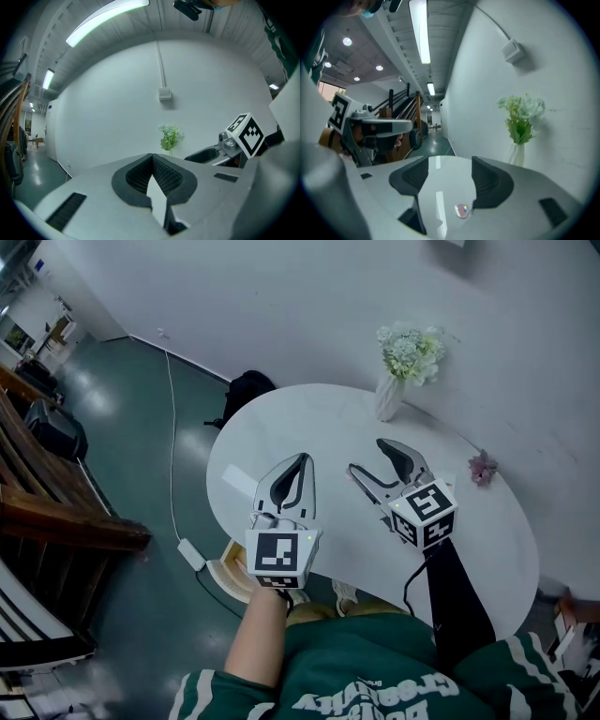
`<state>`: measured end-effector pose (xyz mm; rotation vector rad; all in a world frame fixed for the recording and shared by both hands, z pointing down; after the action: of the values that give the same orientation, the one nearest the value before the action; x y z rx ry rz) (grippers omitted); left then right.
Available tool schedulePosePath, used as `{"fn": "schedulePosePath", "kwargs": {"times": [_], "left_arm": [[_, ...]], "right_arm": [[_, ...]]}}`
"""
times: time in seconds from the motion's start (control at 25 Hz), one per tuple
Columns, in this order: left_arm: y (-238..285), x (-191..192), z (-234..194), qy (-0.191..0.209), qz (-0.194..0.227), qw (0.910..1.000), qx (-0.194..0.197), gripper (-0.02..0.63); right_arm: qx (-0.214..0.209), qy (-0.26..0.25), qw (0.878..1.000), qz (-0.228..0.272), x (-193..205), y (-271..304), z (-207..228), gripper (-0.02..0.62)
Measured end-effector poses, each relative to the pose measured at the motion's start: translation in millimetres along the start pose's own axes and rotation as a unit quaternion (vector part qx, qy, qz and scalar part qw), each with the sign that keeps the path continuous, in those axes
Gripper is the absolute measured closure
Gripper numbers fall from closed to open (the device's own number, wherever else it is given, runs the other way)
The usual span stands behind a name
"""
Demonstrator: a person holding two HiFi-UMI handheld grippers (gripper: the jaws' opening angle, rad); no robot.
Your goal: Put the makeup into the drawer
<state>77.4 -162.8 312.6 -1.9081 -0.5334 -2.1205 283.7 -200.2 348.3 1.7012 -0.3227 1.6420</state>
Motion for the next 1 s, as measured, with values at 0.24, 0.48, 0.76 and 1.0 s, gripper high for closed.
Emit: {"fn": "schedulePosePath", "kwargs": {"times": [0.24, 0.48, 0.76, 1.0], "left_arm": [[9.6, 21.0, -1.4, 0.004, -0.028, 0.9996, 0.002, 0.606], [18.1, 40.2, -7.2, -0.002, -0.049, 0.9988, -0.008, 0.606], [16.2, 58.8, -18.0, -0.007, -0.079, 0.9967, -0.016, 0.606], [12.3, 72.4, -21.3, -0.009, -0.096, 0.9952, -0.018, 0.606]], "right_arm": [[-0.033, -0.016, 0.995, -0.097, 52.8, 41.5, 21.4, 0.296], [-0.056, -0.016, 0.985, -0.160, 91.2, 73.7, 42.3, 0.278], [-0.077, -0.034, 0.968, -0.235, 124.9, 100.1, 48.6, 0.238], [-0.092, -0.055, 0.954, -0.282, 146.0, 115.7, 52.2, 0.227]]}}
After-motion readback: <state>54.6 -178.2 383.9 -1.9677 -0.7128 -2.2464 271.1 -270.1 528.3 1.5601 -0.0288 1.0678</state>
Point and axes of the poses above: the fingertips, and each gripper's own axes: y forward along the fingers, z to its right, x out of its underside, the point moved 10 cm from there along -y, backward along the fingers, and after that the axes turned 3 degrees about y, right-handed, at the moved point
